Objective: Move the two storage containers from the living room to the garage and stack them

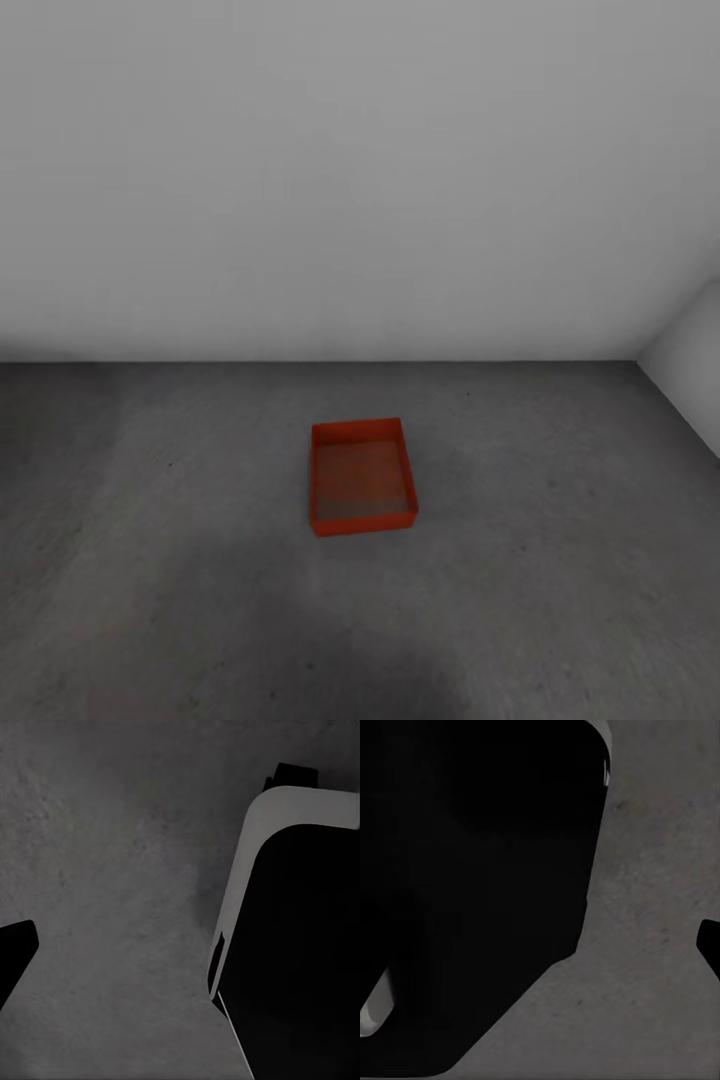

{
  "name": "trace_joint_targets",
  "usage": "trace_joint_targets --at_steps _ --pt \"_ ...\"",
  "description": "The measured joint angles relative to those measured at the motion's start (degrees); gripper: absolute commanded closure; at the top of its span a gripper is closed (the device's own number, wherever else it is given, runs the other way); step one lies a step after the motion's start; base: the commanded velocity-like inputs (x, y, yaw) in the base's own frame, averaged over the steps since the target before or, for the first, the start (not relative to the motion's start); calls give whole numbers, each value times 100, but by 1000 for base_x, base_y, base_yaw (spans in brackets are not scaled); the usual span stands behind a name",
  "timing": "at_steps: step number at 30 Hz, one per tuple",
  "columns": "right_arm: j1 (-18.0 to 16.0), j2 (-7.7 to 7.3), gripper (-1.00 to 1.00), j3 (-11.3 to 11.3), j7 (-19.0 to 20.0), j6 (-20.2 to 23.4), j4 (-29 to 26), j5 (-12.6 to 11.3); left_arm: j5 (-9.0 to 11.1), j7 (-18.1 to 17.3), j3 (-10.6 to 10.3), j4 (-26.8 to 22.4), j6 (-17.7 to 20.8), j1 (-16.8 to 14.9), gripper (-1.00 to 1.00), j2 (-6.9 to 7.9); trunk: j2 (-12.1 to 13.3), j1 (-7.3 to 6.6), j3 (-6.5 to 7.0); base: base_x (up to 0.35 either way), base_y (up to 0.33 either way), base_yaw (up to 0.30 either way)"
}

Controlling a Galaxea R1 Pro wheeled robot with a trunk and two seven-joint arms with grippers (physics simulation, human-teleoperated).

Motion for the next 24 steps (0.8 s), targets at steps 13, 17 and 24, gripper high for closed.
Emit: trace_joint_targets --at_steps 13,17,24 --pt "6 -5 -100 0 5 48 0 4 -9 0 0 -4 -1 5 -100 -1 0 0 119 0 0 0" --pt "46 0 -100 0 6 10 0 7 -6 0 0 -5 -1 1 -100 -1 0 0 156 0 0 0" --pt "88 -6 -100 0 7 -5 0 16 -8 0 0 -5 -1 2 -100 -1 0 0 221 0 0 0"
